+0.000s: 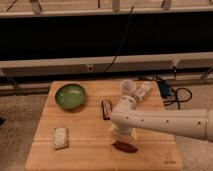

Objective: Drag the pepper across the table

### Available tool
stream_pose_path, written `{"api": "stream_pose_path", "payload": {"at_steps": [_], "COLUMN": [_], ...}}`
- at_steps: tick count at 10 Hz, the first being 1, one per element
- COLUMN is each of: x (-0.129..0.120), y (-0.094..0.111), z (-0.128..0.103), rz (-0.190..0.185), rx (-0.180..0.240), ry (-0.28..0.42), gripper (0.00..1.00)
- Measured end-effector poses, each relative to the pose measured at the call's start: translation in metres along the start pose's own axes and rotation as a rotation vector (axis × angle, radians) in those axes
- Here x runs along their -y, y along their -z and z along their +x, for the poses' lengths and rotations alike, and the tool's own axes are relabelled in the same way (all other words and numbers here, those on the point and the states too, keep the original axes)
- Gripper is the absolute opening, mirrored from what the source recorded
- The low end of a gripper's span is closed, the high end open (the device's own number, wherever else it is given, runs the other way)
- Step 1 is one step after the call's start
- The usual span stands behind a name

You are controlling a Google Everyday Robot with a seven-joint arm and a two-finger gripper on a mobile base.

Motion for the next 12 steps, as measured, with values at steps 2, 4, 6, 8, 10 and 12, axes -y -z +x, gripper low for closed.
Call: {"api": "stream_pose_path", "payload": {"at_steps": [2, 4, 6, 8, 10, 12], "x": [0.006, 0.007, 0.009, 0.014, 0.016, 0.016], "y": [-0.005, -0.008, -0.008, -0.008, -0.007, -0.008], "z": [-0.009, -0.016, -0.026, -0.034, -0.039, -0.043], "rz": [-0.004, 0.002, 0.019, 0.045, 0.070, 0.093], "rx": [0.020, 0.025, 0.028, 0.034, 0.045, 0.056], "ry": [0.067, 0.164, 0.274, 0.380, 0.442, 0.510], "gripper": [0.80, 0.80, 0.80, 0.80, 0.80, 0.80]}}
